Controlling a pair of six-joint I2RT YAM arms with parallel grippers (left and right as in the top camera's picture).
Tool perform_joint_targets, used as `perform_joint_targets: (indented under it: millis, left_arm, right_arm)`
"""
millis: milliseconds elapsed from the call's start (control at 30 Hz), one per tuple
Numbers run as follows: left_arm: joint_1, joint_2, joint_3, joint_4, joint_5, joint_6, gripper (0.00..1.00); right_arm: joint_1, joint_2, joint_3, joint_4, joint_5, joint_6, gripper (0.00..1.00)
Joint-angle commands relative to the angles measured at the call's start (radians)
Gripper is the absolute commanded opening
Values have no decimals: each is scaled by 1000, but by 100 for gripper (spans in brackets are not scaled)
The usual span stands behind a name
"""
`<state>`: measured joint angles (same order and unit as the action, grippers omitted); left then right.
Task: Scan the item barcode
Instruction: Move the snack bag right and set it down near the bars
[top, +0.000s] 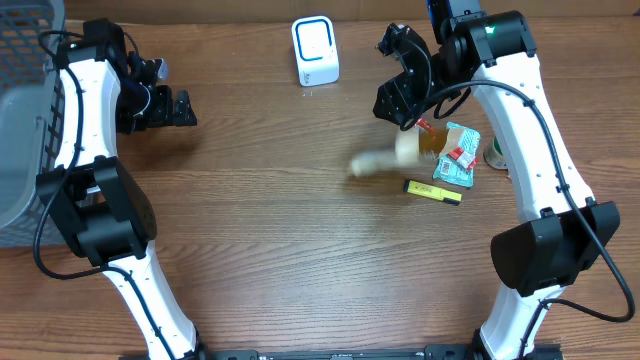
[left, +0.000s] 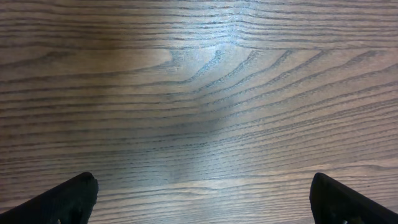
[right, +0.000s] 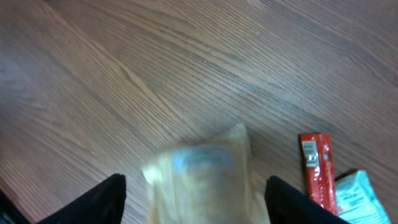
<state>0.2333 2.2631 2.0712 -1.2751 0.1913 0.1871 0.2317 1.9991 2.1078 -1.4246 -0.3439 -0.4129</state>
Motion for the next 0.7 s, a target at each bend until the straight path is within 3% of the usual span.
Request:
perform_joint_targets:
  millis: [0,167,200,267,667]
  left_arm:
    - [-5,-21,24,1,12,15,100]
    - [-5,-21,24,0,12,16,100]
    - [-5,-21,24,0,12,15,100]
    - [-5,-21,24,1,12,15,100]
    - [-5,-21,24,1,11,15,100]
  right_arm:
    - [-4,-9,12,5,-23,2,74]
    - [-4,-9,12,5,21,2,79]
    - [-4,-9,12,5,28,2,83]
    - [-4,-9,12,6,28,2,100]
    - [-4,-9,12,50,29,2,100]
